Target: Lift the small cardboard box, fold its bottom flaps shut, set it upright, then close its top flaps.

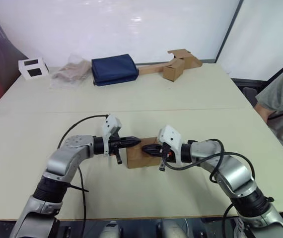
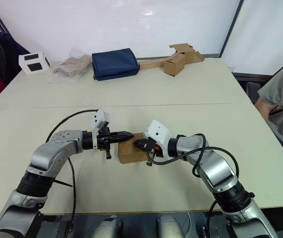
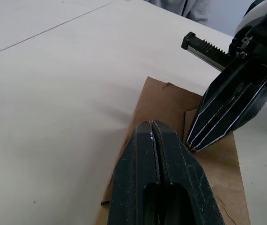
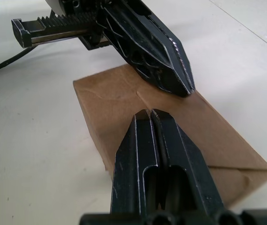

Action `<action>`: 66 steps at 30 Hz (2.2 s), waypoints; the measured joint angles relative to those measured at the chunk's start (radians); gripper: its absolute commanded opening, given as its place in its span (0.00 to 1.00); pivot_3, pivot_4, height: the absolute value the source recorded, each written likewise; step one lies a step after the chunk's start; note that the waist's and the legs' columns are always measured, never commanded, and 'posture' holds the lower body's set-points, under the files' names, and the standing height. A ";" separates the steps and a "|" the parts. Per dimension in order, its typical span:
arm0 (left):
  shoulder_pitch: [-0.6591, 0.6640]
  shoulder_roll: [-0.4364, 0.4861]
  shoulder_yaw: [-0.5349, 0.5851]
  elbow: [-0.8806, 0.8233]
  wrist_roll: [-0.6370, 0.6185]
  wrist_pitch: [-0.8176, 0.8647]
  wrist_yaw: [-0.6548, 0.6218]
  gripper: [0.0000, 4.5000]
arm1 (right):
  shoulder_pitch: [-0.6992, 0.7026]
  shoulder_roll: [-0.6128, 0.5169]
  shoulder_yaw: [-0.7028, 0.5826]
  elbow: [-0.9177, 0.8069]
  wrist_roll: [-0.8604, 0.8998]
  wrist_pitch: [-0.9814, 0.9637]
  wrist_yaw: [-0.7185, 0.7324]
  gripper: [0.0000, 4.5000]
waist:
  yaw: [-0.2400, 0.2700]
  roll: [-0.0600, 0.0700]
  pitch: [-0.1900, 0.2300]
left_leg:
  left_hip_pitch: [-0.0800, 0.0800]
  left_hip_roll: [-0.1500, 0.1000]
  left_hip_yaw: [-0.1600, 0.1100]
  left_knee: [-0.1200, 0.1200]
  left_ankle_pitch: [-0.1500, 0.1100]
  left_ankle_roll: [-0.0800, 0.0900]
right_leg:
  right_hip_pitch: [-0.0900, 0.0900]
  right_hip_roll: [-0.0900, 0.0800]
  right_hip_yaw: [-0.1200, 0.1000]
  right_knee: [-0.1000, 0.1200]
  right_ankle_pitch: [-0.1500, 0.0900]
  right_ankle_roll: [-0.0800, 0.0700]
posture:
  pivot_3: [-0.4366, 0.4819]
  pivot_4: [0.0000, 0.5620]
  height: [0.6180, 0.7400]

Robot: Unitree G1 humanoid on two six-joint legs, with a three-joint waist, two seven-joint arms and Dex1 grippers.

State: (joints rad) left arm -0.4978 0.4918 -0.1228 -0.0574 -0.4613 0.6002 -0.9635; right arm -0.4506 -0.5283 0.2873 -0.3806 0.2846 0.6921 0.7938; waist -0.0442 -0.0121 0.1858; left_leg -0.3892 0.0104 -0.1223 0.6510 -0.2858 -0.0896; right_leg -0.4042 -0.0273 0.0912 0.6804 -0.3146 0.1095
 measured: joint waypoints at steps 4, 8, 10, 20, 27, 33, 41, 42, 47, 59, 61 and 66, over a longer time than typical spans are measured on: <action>-0.007 0.004 0.010 -0.005 -0.018 0.022 0.007 0.00 | 0.002 -0.010 -0.033 -0.006 0.045 0.023 0.024 0.00 | 0.002 0.000 0.000 | 0.000 0.000 0.000 0.000 0.000 0.000 | 0.000 0.000 0.000 0.000 0.000 0.000 | 0.48 0.27 1.00; -0.028 0.004 0.080 -0.031 -0.078 0.088 0.033 0.00 | 0.001 -0.020 -0.127 -0.022 0.120 0.047 0.040 0.00 | 0.001 0.000 0.000 | 0.000 0.000 0.000 0.000 0.000 0.000 | 0.000 0.000 0.000 0.000 0.000 0.000 | 0.48 0.27 1.00; -0.030 0.013 0.102 -0.070 -0.103 0.117 0.043 0.00 | 0.001 -0.023 -0.163 -0.024 0.140 0.059 0.036 0.00 | 0.000 0.000 0.000 | 0.000 0.000 0.000 0.000 0.000 0.000 | 0.000 0.000 0.000 0.000 0.000 0.000 | 0.48 0.27 1.00; -0.024 0.043 0.018 -0.145 -0.047 0.117 0.062 0.00 | -0.021 -0.031 -0.098 0.053 0.064 0.008 0.004 0.00 | 0.000 0.000 0.000 | 0.000 0.000 0.000 0.000 0.000 0.000 | 0.000 0.000 0.000 0.000 0.000 0.000 | 0.48 0.27 1.00; 0.016 0.076 -0.033 -0.150 0.015 0.091 0.056 0.00 | -0.034 -0.034 -0.044 0.082 0.002 -0.034 0.006 0.00 | 0.000 0.000 0.000 | 0.000 0.000 0.000 -0.001 0.000 0.000 | -0.001 0.000 0.000 0.000 0.000 0.000 | 0.48 0.27 1.00; 0.019 0.076 -0.053 -0.156 0.028 0.081 0.053 0.00 | -0.036 -0.035 -0.016 0.082 -0.023 -0.052 0.013 0.00 | 0.000 0.000 0.000 | 0.000 0.000 0.000 0.000 0.000 0.000 | 0.000 0.000 0.000 0.000 0.000 0.000 | 0.48 0.27 1.00; 0.027 0.077 -0.062 -0.155 0.066 0.040 0.054 0.00 | -0.035 -0.034 -0.012 0.082 -0.044 -0.065 0.015 0.00 | 0.000 0.000 0.000 | 0.000 0.000 0.000 0.000 0.000 0.000 | 0.000 0.000 0.000 0.000 0.000 0.000 | 0.48 0.27 1.00; 0.028 0.075 -0.060 -0.155 0.066 0.040 0.057 0.00 | -0.033 -0.031 -0.016 0.082 -0.044 -0.067 0.015 0.00 | 0.000 0.000 0.000 | 0.000 0.000 0.000 0.000 0.000 0.000 | 0.000 0.000 0.000 0.000 0.000 0.000 | 0.48 0.27 1.00; 0.024 0.007 0.096 -0.155 -0.020 0.100 0.171 0.00 | -0.018 0.045 -0.165 0.100 0.053 -0.097 -0.022 0.00 | 0.000 0.000 0.000 | 0.000 0.000 0.000 0.000 0.000 0.000 | -0.001 0.000 0.000 0.000 0.000 0.000 | 0.48 0.27 1.00; 0.399 0.149 0.364 -0.255 -0.146 0.258 0.225 0.00 | 0.307 -0.080 -0.499 -0.013 0.323 0.076 -0.028 0.00 | 0.003 0.000 0.000 | 0.000 0.000 0.000 -0.002 0.000 0.000 | 0.001 -0.001 0.000 -0.003 0.000 0.000 | 0.48 0.27 1.00; 0.452 0.154 0.368 -0.275 -0.160 0.252 0.211 0.00 | 0.364 -0.114 -0.495 -0.021 0.331 0.088 0.000 0.00 | 0.004 0.000 0.000 | 0.002 0.000 0.000 -0.002 0.000 0.000 | 0.003 -0.001 0.000 -0.003 0.000 0.000 | 0.48 0.27 1.00; 0.559 0.202 0.330 -0.277 -0.128 0.192 0.157 0.00 | 0.416 -0.156 -0.459 0.005 0.300 0.053 0.034 0.00 | 0.001 0.001 0.001 | 0.013 0.001 0.002 -0.007 -0.001 0.001 | 0.013 0.000 0.001 -0.008 0.000 0.000 | 0.48 0.27 1.00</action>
State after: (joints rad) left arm 0.0613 0.6934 0.2072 -0.3346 -0.5892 0.7922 -0.8069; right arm -0.0344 -0.6838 -0.1718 -0.3755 0.5842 0.7454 0.8278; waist -0.0436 -0.0113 0.1865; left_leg -0.3759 0.0115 -0.1201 0.6441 -0.2865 -0.0888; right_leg -0.3910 -0.0271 0.0925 0.6721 -0.3147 0.1090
